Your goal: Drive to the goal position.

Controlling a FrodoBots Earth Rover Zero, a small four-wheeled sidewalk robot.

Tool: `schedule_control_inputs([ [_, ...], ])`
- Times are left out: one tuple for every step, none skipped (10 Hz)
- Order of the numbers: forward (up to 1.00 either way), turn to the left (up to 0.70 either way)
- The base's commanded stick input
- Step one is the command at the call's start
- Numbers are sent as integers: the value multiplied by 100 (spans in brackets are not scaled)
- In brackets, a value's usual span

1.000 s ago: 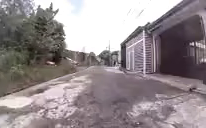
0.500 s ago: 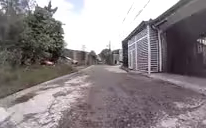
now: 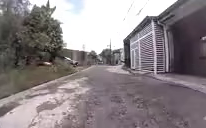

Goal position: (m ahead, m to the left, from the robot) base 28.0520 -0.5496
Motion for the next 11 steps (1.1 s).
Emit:
schedule_control_inputs([
  [100, 0],
  [100, 0],
  [100, 0],
  [100, 0],
  [100, 0],
  [100, -2],
  [100, -9],
  [100, -19],
  [100, -21],
  [100, 0],
  [100, 0],
])
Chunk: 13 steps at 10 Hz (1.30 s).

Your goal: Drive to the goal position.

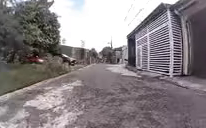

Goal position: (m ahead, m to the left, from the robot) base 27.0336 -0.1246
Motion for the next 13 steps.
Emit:
schedule_control_inputs([
  [100, 0],
  [100, 0],
  [100, 0],
  [100, 0],
  [100, 0],
  [100, 0],
  [100, 2],
  [100, 4],
  [100, 39],
  [100, 40],
  [100, 17],
  [100, 6],
  [100, 1],
])
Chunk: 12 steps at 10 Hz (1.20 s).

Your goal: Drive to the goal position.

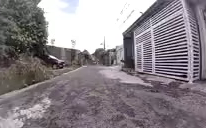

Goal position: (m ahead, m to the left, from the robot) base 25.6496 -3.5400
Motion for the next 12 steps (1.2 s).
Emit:
schedule_control_inputs([
  [100, 0],
  [100, 4],
  [100, 27],
  [100, 39],
  [100, 18],
  [100, 1],
  [100, 0],
  [100, 0],
  [100, 0],
  [100, 0],
  [100, -2],
  [100, -16],
])
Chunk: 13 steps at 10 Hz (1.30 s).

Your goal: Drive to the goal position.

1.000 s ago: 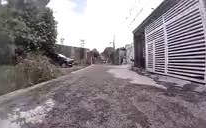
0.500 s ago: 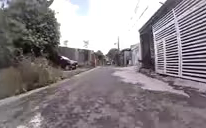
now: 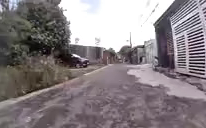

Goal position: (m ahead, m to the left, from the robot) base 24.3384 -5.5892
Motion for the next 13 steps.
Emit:
schedule_control_inputs([
  [100, -33],
  [100, -30],
  [100, -11],
  [100, 0],
  [100, 0],
  [100, -4],
  [100, -23],
  [100, -15],
  [100, 0],
  [100, 0],
  [100, 0],
  [100, 0],
  [100, 4],
])
